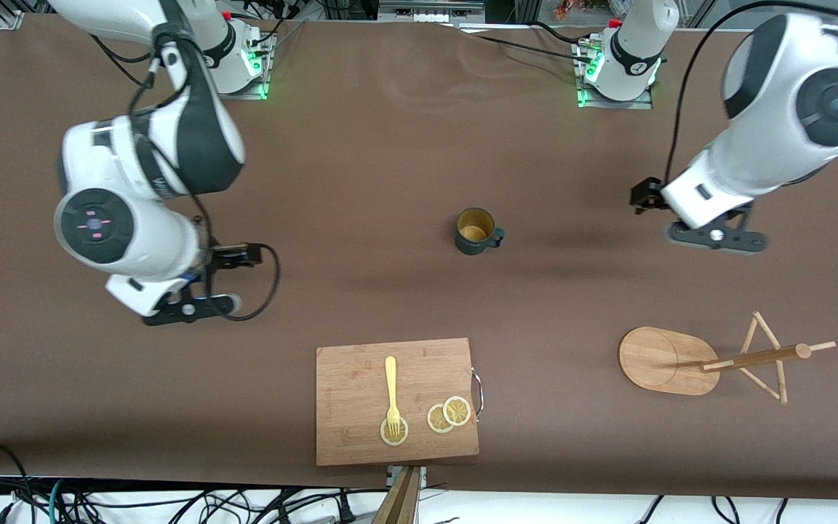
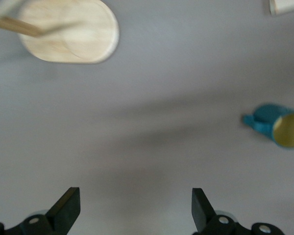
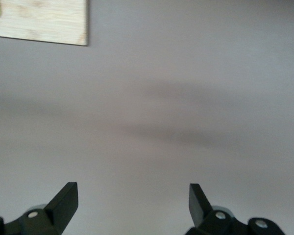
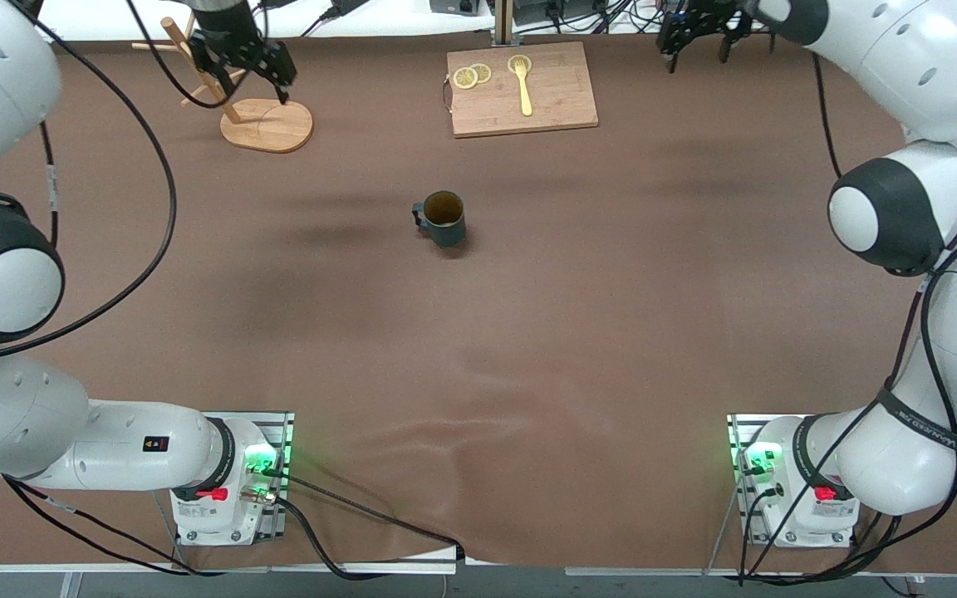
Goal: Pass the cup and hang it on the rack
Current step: 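Move the left gripper toward the mug while the right gripper retracts, then grasp the teal mug's handle with the left gripper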
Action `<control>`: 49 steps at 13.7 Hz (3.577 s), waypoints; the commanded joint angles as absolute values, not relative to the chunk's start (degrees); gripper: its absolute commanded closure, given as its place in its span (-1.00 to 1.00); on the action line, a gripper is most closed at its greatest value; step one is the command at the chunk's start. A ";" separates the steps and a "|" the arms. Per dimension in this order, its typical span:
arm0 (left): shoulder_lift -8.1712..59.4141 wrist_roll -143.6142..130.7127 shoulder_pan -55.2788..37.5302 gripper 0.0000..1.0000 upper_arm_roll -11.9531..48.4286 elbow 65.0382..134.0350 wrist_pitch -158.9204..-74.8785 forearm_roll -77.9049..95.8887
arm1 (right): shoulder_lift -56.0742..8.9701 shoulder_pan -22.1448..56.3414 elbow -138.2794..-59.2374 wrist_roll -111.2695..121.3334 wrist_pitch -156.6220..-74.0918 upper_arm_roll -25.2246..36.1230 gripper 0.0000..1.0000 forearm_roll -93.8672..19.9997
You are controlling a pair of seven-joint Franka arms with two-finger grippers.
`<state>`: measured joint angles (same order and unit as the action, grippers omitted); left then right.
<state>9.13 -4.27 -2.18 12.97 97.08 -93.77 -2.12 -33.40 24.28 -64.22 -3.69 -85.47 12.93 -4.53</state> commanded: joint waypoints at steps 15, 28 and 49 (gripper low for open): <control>16.17 84.56 2.99 -1.00 15.64 122.24 -130.24 46.51 | -7.48 3.08 -78.13 3.95 -84.55 12.13 -1.00 -2.47; 37.52 147.29 2.55 -1.00 15.73 121.29 -119.54 89.20 | -7.38 2.99 -78.22 10.29 -82.71 7.74 -1.00 1.49; 33.32 124.84 19.65 1.00 15.47 124.19 -93.97 82.30 | -9.05 3.16 -77.17 8.79 -83.32 7.38 -1.00 1.32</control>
<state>38.00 131.09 13.79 14.94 121.82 -96.97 86.64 -9.41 3.55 -76.77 8.85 -83.00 7.77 0.83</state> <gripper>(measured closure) 0.789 0.000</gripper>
